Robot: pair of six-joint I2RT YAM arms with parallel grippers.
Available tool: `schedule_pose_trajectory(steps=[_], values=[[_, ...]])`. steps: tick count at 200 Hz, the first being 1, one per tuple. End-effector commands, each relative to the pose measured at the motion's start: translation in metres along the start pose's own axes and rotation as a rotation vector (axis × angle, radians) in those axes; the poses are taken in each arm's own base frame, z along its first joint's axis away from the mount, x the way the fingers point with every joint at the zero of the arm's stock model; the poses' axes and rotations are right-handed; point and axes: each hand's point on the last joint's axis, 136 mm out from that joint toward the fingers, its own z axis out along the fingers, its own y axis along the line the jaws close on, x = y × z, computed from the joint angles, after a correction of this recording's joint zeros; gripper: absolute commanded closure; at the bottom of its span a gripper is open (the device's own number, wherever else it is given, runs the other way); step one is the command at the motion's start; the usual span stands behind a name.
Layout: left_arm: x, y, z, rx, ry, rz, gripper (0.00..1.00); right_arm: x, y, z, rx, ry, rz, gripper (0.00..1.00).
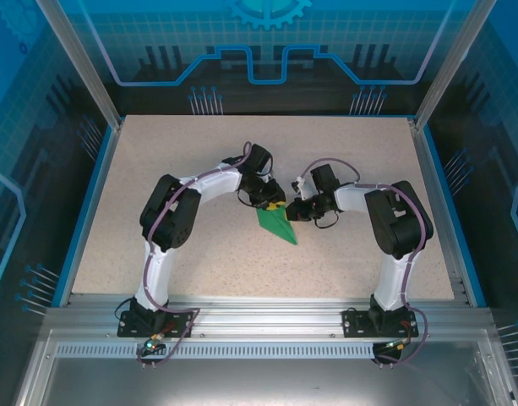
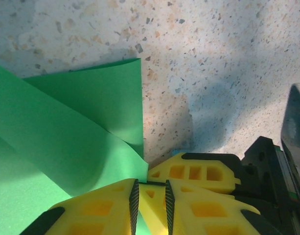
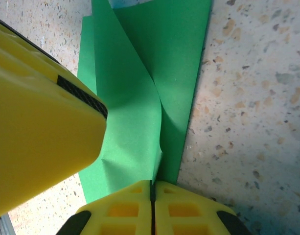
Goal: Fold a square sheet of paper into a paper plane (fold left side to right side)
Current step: Fourth fold the wing at the center of the table.
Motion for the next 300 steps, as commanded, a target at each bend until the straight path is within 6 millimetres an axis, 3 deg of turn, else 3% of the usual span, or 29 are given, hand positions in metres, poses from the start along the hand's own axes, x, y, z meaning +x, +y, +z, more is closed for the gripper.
schedule_pose_trajectory(steps=[1, 73, 122, 140, 161, 204, 300], values=[[0.008, 0.018, 0.014, -0.049, 0.042, -0.032, 0.74, 0.022, -0.011, 0.010, 0.045, 0.081, 0.032, 0.93], [0.022, 0.059, 0.028, -0.134, 0.064, -0.079, 0.76, 0.016, -0.004, 0.005, 0.032, 0.062, 0.024, 0.90], [0.028, 0.070, 0.032, -0.153, 0.072, -0.091, 0.77, -0.004, 0.022, -0.029, 0.012, -0.016, -0.001, 0.72], [0.029, 0.070, 0.032, -0.154, 0.073, -0.090, 0.77, 0.000, 0.032, -0.041, 0.002, -0.024, -0.014, 0.65], [0.029, 0.070, 0.032, -0.154, 0.071, -0.088, 0.77, 0.011, 0.045, -0.048, -0.051, -0.017, -0.007, 0.65], [0.029, 0.070, 0.031, -0.154, 0.070, -0.085, 0.77, 0.037, 0.063, -0.036, -0.151, 0.052, 0.029, 0.67], [0.029, 0.069, 0.030, -0.155, 0.069, -0.081, 0.77, 0.066, 0.040, -0.015, -0.098, 0.151, 0.081, 0.69]])
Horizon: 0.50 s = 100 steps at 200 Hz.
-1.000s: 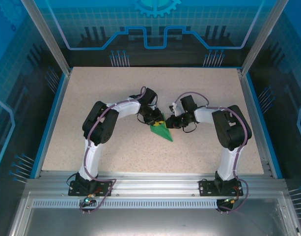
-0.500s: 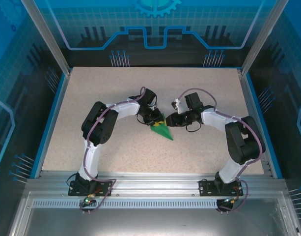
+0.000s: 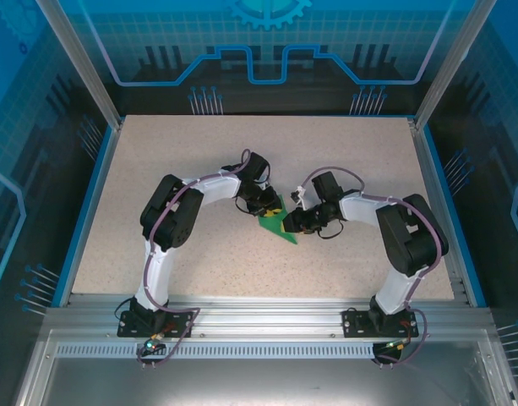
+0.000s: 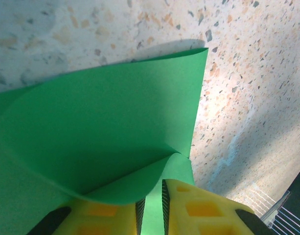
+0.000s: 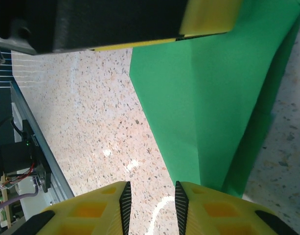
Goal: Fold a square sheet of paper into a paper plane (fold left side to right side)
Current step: Fourth fold the wing at the center of the table.
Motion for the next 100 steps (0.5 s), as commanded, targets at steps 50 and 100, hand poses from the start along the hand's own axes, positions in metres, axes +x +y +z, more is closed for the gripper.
schedule_pose_trajectory(steps=[50, 100], values=[[0.021, 0.044, 0.016, -0.137, 0.062, -0.064, 0.77, 0.028, -0.016, 0.009, 0.082, 0.094, 0.032, 0.69], [0.021, 0.045, 0.017, -0.139, 0.061, -0.064, 0.77, 0.040, -0.020, 0.012, 0.110, 0.137, 0.038, 0.70]])
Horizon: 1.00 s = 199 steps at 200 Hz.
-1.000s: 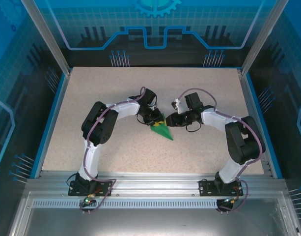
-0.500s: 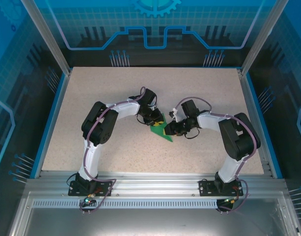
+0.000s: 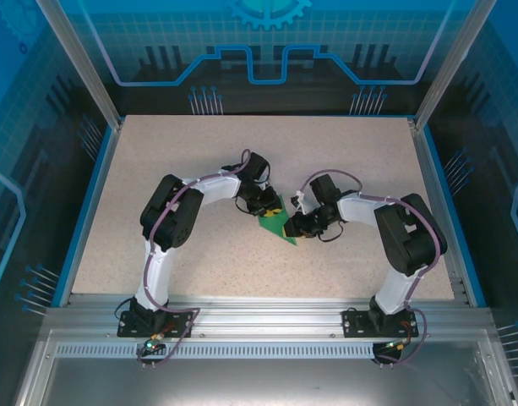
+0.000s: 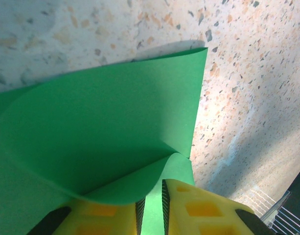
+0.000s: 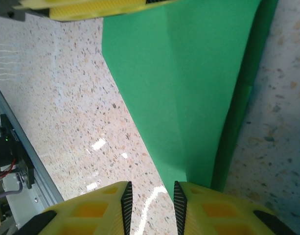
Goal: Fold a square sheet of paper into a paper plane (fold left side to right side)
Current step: Fourth fold the wing at the center of the table.
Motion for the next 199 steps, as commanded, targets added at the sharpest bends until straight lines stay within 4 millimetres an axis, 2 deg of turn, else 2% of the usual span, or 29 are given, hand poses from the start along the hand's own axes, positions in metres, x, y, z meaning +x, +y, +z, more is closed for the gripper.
schedule_pose_trajectory(steps=[1, 14, 18, 83, 144, 199], values=[[0.021, 0.045, 0.017, -0.139, 0.062, -0.065, 0.77, 0.025, -0.008, 0.009, 0.039, 0.087, 0.026, 0.70], [0.020, 0.046, 0.017, -0.142, 0.061, -0.066, 0.77, 0.026, -0.010, 0.009, 0.052, 0.093, 0.028, 0.71], [0.020, 0.045, 0.017, -0.140, 0.059, -0.065, 0.77, 0.036, -0.015, 0.012, 0.061, 0.113, 0.044, 0.71], [0.021, 0.048, 0.019, -0.146, 0.061, -0.070, 0.78, 0.063, -0.030, 0.011, 0.145, 0.181, 0.103, 0.74], [0.020, 0.050, 0.020, -0.152, 0.060, -0.069, 0.77, 0.088, -0.033, 0.006, 0.159, 0.217, 0.188, 0.75], [0.021, 0.051, 0.020, -0.158, 0.059, -0.068, 0.77, 0.101, -0.034, -0.006, 0.166, 0.233, 0.220, 0.75]])
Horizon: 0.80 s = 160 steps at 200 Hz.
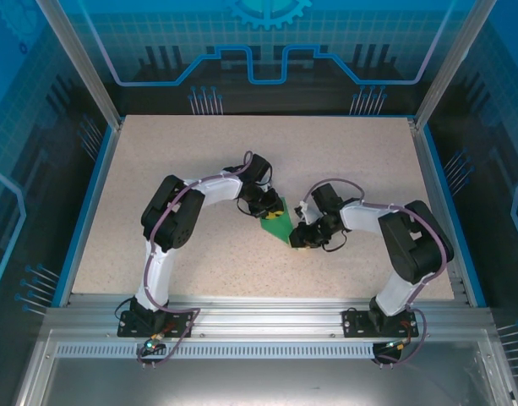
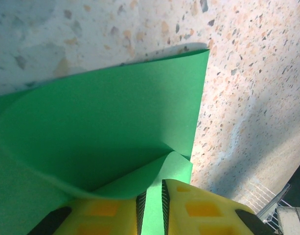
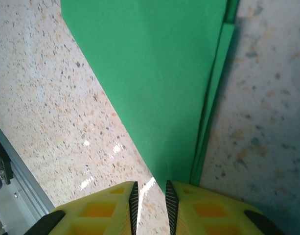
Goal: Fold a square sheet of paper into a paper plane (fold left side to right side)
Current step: Fourth fold the wing at the center of the table.
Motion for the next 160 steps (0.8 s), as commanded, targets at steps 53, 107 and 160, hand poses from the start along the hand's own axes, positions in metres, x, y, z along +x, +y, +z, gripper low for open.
schedule_pose_trajectory(steps=[53, 107, 160], values=[[0.014, 0.052, 0.017, -0.154, 0.039, -0.076, 0.78, 0.048, -0.003, -0.024, 0.016, 0.109, 0.130, 0.75], [0.013, 0.050, 0.016, -0.149, 0.036, -0.071, 0.77, -0.014, 0.036, -0.047, -0.068, -0.064, 0.052, 0.78], [0.014, 0.048, 0.015, -0.146, 0.036, -0.069, 0.78, -0.058, 0.028, -0.013, -0.030, -0.073, 0.080, 0.83]])
